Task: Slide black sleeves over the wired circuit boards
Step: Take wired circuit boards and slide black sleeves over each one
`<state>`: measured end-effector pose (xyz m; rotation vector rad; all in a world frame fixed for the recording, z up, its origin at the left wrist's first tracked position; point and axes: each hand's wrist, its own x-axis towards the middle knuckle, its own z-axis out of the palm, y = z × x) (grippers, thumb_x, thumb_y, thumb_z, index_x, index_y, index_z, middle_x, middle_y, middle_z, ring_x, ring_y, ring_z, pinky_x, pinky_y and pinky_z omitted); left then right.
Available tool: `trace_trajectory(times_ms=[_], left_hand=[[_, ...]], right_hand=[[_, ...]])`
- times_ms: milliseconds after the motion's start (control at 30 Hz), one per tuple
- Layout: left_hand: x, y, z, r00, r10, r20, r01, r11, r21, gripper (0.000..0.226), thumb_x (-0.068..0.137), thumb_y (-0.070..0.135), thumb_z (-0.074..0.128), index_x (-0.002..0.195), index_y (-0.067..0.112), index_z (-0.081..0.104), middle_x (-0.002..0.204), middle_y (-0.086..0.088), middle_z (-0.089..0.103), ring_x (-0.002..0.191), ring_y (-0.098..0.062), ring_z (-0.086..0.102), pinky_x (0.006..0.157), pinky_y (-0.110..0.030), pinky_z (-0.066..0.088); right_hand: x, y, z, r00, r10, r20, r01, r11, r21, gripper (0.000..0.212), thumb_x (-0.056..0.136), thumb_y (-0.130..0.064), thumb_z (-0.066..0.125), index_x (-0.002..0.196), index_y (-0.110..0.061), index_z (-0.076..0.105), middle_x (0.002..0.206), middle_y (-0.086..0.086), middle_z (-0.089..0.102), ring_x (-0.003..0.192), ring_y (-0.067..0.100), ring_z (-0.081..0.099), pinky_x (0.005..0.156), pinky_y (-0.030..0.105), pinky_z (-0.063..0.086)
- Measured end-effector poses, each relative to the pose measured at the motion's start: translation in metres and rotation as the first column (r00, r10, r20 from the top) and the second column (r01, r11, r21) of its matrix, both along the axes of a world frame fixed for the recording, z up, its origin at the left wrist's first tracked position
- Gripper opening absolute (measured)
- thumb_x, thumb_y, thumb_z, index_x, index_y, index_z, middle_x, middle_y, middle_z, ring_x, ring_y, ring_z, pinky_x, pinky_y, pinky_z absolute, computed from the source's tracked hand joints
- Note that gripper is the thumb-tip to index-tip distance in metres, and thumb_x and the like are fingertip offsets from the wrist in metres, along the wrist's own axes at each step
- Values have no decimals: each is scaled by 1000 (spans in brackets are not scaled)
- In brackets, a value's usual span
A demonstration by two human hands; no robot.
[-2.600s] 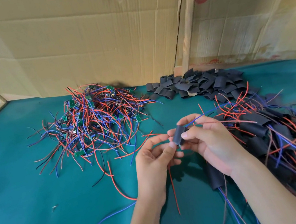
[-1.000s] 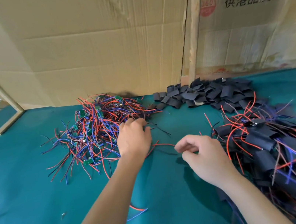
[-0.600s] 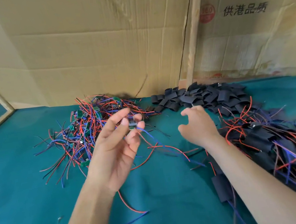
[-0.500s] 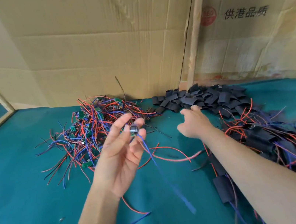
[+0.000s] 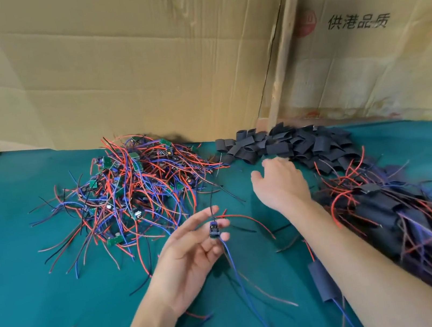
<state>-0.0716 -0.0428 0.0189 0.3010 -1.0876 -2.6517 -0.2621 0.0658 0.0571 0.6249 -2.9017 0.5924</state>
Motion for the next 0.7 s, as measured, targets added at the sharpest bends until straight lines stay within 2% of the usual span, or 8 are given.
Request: trace_trajectory(times_ms=[100,200,300,433,467,533,600,700], left_hand=[[-2,1,0,999,49,22,-48,998,-32,46,83,5,61,128,-4,59,100,-21,68,69,-21,65,63,-22,55],[-2,6,0,995,98,27,-95,990,-109,40,85,9,59,124,-1,62,94,-19,70,66,-20,65,64,-21,56],[-4,14,0,980,179,85,-159,966,-204,27,91,-1,55,116,-1,63,86,-17,71,63,-21,66,59,-21,54],[-28,33,3,890,372,262,-154,789,-595,30,94,-8,43,110,6,64,79,-8,72,56,-17,66,49,-23,50],[-35,39,3,858,424,290,-120,715,-689,30,91,-4,45,108,9,66,76,-5,73,54,-15,66,50,-25,51],[-45,47,4,794,527,303,-119,623,-773,28,86,5,48,99,16,70,68,-2,74,54,-15,66,56,-29,53],[-48,52,7,759,583,290,-197,630,-751,24,85,7,49,89,19,69,64,0,73,54,-16,67,60,-32,53],[-49,67,8,780,578,240,-291,675,-678,27,85,7,48,86,20,71,66,-2,73,45,-14,61,49,-22,43]], right_hand=[[48,19,-9,968,78,-240,-99,992,-80,23,96,-32,56,101,-17,74,105,4,73,94,35,66,73,39,50],[71,33,-26,928,263,-264,-300,947,-111,17,92,-25,64,84,-15,75,87,1,74,84,32,68,69,40,54],[70,37,-34,902,316,-294,-382,902,-203,16,87,-18,74,73,-11,74,76,3,72,74,31,66,66,42,54],[72,37,-33,896,249,-368,-389,841,-377,16,75,-13,80,62,-9,71,63,3,68,58,27,61,56,33,50],[73,37,-32,920,216,-328,-357,808,-469,14,72,-17,77,61,-11,71,61,0,68,56,23,60,56,31,48],[75,39,-27,983,166,-82,-178,724,-666,14,68,-28,71,58,-17,71,56,-6,67,53,11,58,56,26,44],[71,41,-23,964,191,183,16,649,-761,14,62,-33,69,56,-20,70,51,-9,64,49,5,53,54,24,40],[67,44,-17,919,258,299,87,605,-792,13,64,-21,77,57,-18,66,48,-8,58,49,11,47,55,27,39]])
